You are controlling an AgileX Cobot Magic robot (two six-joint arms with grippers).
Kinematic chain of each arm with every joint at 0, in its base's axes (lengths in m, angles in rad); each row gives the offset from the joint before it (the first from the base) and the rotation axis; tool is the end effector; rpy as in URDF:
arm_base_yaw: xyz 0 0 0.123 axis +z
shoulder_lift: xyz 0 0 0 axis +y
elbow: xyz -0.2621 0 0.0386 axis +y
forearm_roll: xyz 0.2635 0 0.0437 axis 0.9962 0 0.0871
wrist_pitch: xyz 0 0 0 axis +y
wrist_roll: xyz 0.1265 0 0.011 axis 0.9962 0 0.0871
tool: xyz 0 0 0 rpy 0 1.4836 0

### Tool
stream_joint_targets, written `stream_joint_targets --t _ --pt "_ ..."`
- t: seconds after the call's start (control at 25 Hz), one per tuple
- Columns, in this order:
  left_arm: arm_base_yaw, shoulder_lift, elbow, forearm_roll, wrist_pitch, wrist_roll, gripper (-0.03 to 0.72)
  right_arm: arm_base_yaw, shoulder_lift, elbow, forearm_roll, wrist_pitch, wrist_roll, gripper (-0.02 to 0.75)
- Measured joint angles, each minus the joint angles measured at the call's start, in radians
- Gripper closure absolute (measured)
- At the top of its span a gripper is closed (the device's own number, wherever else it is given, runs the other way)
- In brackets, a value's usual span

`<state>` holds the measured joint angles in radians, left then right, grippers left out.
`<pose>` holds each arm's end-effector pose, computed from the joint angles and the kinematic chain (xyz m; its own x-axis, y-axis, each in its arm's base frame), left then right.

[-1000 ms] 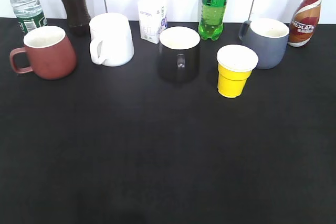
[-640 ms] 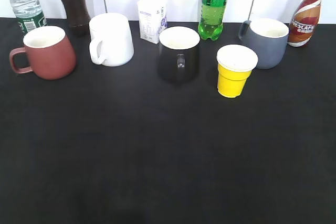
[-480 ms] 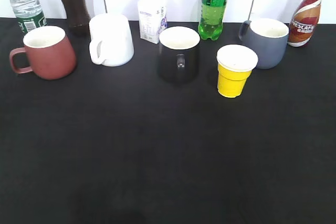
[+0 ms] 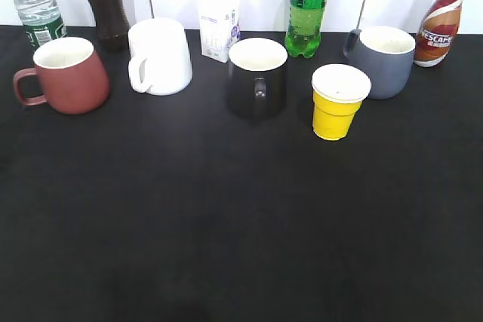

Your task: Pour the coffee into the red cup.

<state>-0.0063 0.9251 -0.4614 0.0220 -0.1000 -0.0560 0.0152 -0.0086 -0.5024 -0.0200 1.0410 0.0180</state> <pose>0.2505 -0.0019 0.2421 -0.2731 -0.0324 -0.9614 -0.0009 0.9994 -0.0334 0.0608 -0.0013 0.2719 -0.4283 0.0014 -0.9036 0.0038 1.0000 -0.0003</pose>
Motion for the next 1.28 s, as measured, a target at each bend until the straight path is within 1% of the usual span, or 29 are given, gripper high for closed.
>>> stream_joint_targets --t 0.04,0.08,0.12,0.16,0.2,0.36,0.44,0.48,0.6,0.76,1.08,1.12,1.16,1.2,1.28 --pt "0.000 0.105 0.029 -0.003 -0.094 0.000 0.289 0.000 0.000 0.000 0.000 0.000 0.000 0.167" --pt "0.000 0.144 0.033 -0.003 -0.117 0.000 0.289 0.000 0.000 0.000 0.000 0.000 0.000 0.167" --pt "0.000 0.247 0.036 -0.003 -0.190 0.000 0.291 0.000 0.000 0.000 0.000 0.000 0.000 0.167" --pt "0.000 0.281 0.036 -0.003 -0.213 0.000 0.291 0.000 0.000 0.000 0.000 0.000 0.000 0.167" --pt "0.000 0.370 0.036 0.002 -0.294 0.000 0.291 0.000 0.000 0.000 0.000 0.000 0.000 0.167" --pt "0.000 0.578 0.036 0.061 -0.548 0.000 0.288 0.000 0.000 0.000 0.000 0.000 0.000 0.167" --pt "0.000 0.657 0.036 0.064 -0.623 0.000 0.284 0.000 0.000 0.000 0.000 0.000 0.000 0.167" --pt "0.000 0.723 0.036 0.064 -0.693 0.000 0.283 0.000 0.000 0.000 0.000 0.000 0.000 0.167" --pt "0.009 0.817 0.035 0.045 -0.816 0.000 0.283 0.000 0.000 0.000 0.000 0.000 0.000 0.167" --pt "0.009 0.886 0.028 0.045 -0.911 0.000 0.283 0.000 0.000 0.000 0.000 0.000 0.000 0.167" --pt "0.009 1.046 -0.193 0.041 -0.890 0.000 0.285 0.000 0.000 0.000 0.000 0.000 0.000 0.167" --pt "0.009 1.065 -0.216 0.040 -0.883 0.000 0.294 0.000 0.000 0.000 0.000 0.000 0.000 0.167" --pt "0.009 1.076 -0.233 0.040 -0.881 0.000 0.329 0.000 0.000 0.000 0.000 -0.001 0.000 0.167" --pt "0.009 1.081 -0.237 0.041 -0.881 0.000 0.384 0.000 0.000 0.000 0.000 -0.001 0.000 0.167" --pt "0.009 1.081 -0.237 0.049 -0.881 0.000 0.548 0.000 0.000 0.000 0.000 -0.001 0.000 0.167"
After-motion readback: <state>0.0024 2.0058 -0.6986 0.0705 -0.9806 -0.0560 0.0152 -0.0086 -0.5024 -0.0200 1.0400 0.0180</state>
